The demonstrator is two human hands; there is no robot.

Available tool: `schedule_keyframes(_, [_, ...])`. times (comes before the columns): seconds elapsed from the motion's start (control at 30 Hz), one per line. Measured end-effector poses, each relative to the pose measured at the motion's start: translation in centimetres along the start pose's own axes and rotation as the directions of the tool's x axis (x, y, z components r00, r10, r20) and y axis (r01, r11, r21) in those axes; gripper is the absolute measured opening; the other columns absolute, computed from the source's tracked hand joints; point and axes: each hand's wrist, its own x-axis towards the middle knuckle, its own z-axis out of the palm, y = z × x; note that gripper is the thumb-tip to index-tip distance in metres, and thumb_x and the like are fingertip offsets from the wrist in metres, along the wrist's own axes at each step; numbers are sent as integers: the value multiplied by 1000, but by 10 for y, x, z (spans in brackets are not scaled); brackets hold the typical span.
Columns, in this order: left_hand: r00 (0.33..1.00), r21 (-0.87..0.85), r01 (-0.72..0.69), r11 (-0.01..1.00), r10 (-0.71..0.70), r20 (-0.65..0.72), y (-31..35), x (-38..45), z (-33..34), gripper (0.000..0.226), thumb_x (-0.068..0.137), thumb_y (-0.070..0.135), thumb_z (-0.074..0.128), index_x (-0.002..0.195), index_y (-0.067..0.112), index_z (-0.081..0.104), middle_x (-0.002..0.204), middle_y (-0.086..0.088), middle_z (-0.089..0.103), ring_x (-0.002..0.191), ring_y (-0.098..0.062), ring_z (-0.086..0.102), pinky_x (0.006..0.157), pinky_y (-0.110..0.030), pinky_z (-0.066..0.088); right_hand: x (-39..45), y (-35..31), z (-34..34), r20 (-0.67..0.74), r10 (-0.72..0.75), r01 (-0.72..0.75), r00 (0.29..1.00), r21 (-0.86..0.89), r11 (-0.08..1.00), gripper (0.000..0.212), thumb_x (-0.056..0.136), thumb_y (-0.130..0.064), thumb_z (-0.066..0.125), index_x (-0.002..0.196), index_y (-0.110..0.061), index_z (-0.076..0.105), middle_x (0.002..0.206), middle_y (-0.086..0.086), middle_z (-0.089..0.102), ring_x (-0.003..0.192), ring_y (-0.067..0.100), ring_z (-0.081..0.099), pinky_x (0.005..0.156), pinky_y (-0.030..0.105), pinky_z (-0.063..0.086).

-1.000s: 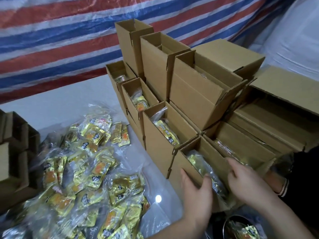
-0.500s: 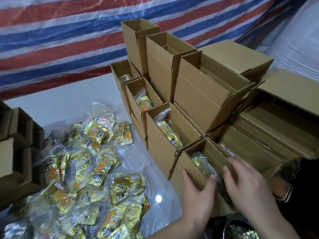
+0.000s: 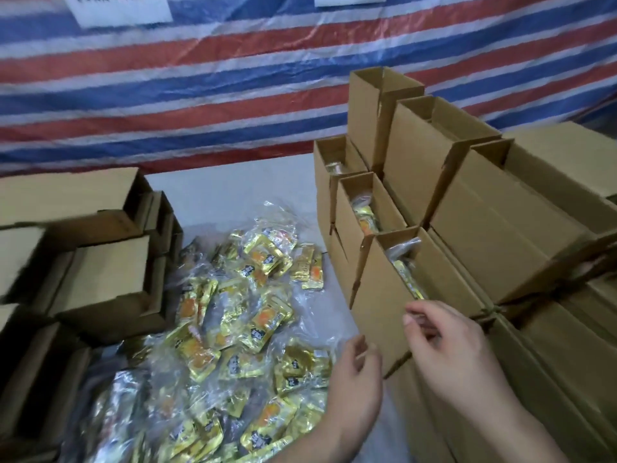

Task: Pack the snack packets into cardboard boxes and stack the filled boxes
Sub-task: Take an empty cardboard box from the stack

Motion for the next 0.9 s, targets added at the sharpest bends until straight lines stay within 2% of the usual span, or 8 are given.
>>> schedule_keyframes(0.17, [962,23,-66,998,70,-263,-2,17,-99,34,102,29,50,134,19,56,103,22,60,77,19,58,63,-3,43,33,-48,66,195,-42,-2,980,218,976,22,89,-36,63,97,-56,60,97,-24,67,89,-8,63,84,33,56])
schedule_keyframes(0.27, [907,94,-110,989,139,-398,2,19,-156,33,102,30,51,133,22,56,103,30,53,83,34,48,63,6,36,47,-83,102,268,-127,49,955,279,959,37,90,-39,63,98,-73,52,105,-40,60,95,-12,60,82,22,50])
schedule_keyframes(0.37, [843,172,-116,978,188,-503,5,20,-204,24,101,32,52,123,26,61,99,29,56,85,34,45,63,7,35,53,-114,132,339,-198,80,920,333,940,26,90,-41,60,110,-58,59,108,-30,62,100,-14,57,80,14,45])
schedule_keyframes(0.43, [808,199,-112,974,205,-552,7,21,-229,19,100,32,52,116,29,62,99,24,61,86,28,50,63,3,38,55,-128,149,377,-221,86,900,344,935,26,94,-35,61,119,-42,62,110,-28,61,101,-16,56,78,10,43])
schedule_keyframes(0.47, [792,216,-114,970,220,-570,8,21,-240,19,99,33,52,115,29,63,100,20,64,87,23,53,63,1,39,55,-134,156,401,-227,83,888,346,935,25,94,-33,61,118,-41,61,110,-28,61,101,-16,55,78,10,43])
schedule_keyframes(0.67, [715,445,-63,893,351,-604,12,32,-305,26,98,34,51,122,29,60,109,21,61,92,11,54,79,-7,38,63,-165,197,503,-225,54,834,331,942,26,97,-31,61,120,-40,55,119,-22,58,111,-5,55,99,28,48])
schedule_keyframes(0.8, [704,589,96,802,364,-610,23,59,-362,51,98,39,48,143,16,48,138,2,55,113,-8,54,99,-27,40,85,-194,228,544,-276,128,792,294,947,44,96,-44,57,139,-43,45,136,-25,45,124,-2,42,106,29,38])
schedule_keyframes(0.9, [680,700,168,694,433,-592,47,93,-401,63,98,44,48,149,9,39,153,-9,43,141,-22,39,117,-33,28,119,-225,251,549,-304,164,779,290,943,61,96,-49,56,151,-40,31,152,-22,33,139,4,33,114,36,32])
